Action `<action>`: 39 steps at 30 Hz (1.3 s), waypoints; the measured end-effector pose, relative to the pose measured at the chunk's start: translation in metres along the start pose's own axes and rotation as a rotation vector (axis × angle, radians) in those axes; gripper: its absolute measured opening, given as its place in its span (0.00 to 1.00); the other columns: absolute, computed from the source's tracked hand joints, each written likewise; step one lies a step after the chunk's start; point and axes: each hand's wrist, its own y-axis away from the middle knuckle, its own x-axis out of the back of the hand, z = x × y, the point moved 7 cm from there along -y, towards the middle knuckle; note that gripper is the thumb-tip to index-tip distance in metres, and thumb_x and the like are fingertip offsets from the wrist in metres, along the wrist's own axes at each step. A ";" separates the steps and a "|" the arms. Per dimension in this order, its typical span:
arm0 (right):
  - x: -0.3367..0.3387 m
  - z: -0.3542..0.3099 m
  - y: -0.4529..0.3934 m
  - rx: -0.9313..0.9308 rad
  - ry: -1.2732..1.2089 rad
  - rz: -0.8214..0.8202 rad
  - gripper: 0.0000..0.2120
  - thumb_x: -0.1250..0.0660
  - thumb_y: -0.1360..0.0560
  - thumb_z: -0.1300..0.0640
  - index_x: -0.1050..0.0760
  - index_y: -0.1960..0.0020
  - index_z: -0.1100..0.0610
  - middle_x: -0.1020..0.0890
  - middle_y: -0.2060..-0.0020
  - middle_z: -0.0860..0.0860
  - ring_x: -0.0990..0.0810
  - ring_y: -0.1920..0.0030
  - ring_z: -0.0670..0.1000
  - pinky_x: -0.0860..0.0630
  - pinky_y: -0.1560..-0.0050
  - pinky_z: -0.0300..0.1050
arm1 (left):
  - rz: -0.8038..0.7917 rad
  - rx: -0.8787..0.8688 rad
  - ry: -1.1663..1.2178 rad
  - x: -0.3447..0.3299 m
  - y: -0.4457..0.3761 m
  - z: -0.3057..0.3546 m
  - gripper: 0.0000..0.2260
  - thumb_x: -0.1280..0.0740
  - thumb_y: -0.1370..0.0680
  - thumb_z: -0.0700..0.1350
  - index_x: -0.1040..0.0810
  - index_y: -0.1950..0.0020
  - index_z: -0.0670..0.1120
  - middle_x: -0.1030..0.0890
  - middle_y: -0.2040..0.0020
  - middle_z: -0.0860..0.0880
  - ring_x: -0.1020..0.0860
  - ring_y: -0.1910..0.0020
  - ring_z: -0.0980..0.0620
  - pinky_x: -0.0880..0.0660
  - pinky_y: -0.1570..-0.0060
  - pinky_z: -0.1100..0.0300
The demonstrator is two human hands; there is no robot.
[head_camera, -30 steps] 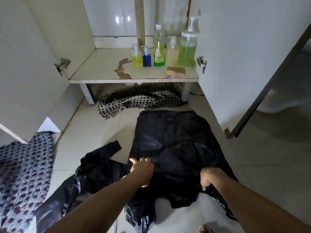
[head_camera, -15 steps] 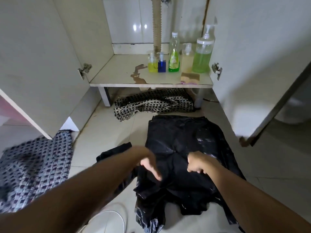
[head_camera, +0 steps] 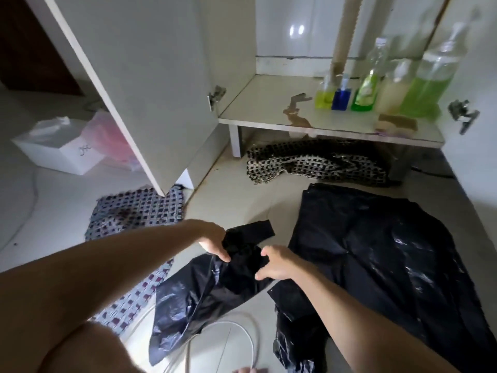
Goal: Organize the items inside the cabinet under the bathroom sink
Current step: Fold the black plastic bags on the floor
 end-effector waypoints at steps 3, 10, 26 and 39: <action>-0.037 -0.005 -0.027 -0.023 -0.037 -0.008 0.46 0.26 0.33 0.54 0.49 0.23 0.56 0.40 0.26 0.55 0.38 0.27 0.55 0.35 0.29 0.51 | -0.042 0.049 0.301 -0.030 -0.011 -0.013 0.19 0.35 0.23 0.58 0.27 0.48 0.41 0.24 0.45 0.43 0.25 0.47 0.46 0.25 0.51 0.58; -0.058 -0.006 -0.048 0.022 0.225 0.185 0.24 0.35 0.30 0.57 0.33 0.35 0.52 0.26 0.38 0.51 0.28 0.36 0.56 0.33 0.34 0.51 | -0.252 0.064 0.758 -0.066 -0.023 -0.012 0.19 0.36 0.20 0.49 0.31 0.32 0.44 0.24 0.34 0.40 0.22 0.38 0.45 0.29 0.38 0.46; 0.245 -0.063 0.087 0.204 0.166 0.387 0.34 0.26 0.33 0.51 0.35 0.30 0.46 0.26 0.36 0.47 0.26 0.37 0.52 0.28 0.42 0.43 | 0.330 -0.448 1.126 0.173 0.103 0.011 0.14 0.31 0.25 0.37 0.26 0.42 0.47 0.24 0.51 0.52 0.25 0.48 0.52 0.24 0.49 0.56; 0.288 0.071 0.190 0.065 0.073 0.579 0.24 0.29 0.42 0.43 0.23 0.47 0.46 0.20 0.50 0.46 0.22 0.48 0.46 0.25 0.43 0.46 | 0.570 -0.758 1.315 0.228 0.160 0.106 0.09 0.37 0.26 0.31 0.26 0.62 0.44 0.25 0.68 0.45 0.27 0.70 0.50 0.30 0.68 0.61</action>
